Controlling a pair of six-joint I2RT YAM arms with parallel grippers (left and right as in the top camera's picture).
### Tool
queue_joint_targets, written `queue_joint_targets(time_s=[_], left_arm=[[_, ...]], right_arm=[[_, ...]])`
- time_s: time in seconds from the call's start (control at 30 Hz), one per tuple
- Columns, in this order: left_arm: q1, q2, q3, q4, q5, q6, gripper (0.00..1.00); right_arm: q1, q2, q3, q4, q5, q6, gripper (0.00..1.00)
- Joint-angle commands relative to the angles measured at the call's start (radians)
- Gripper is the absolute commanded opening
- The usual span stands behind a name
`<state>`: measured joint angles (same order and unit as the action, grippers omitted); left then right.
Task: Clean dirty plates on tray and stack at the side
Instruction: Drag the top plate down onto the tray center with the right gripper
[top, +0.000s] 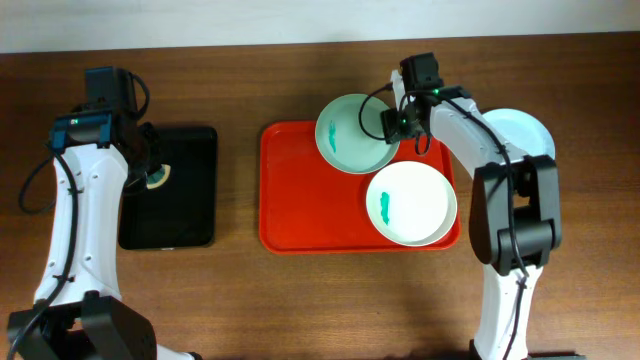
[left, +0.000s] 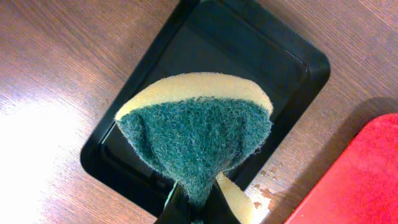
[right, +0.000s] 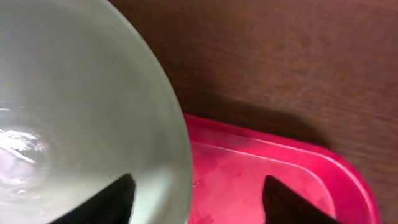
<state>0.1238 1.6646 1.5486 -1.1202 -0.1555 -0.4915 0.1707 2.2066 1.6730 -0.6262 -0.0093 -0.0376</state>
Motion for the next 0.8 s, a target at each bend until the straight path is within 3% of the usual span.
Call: queue_joint_targets(time_s=[0.0,0.2,0.4,0.67,0.77], left_arm=[[0.002,-0.003,-0.001,0.005,0.003,-0.009,0.00],[0.002,-0.003,0.000,0.005,0.003,-0.009,0.00],[0.002,-0.003,-0.001,0.007,0.003,-0.009,0.00],[0.001,-0.003,-0.001,0.013,0.067,0.010,0.00],[0.001,-0.003,-0.001,0.013,0.086,0.018,0.00]], right_arm=[[-0.002,0.014,0.012,0.008,-0.025,-0.003,0.44],[0.000,0.014,0.012,-0.002,-0.162,-0.003,0.04],[0.008,0.013,0.013,-0.107,-0.418,-0.003,0.04],[0.059,0.013,0.012,-0.251,-0.515,0.000,0.05],[0.096,0.013,0.012,-0.255,-0.403,0.000,0.22]])
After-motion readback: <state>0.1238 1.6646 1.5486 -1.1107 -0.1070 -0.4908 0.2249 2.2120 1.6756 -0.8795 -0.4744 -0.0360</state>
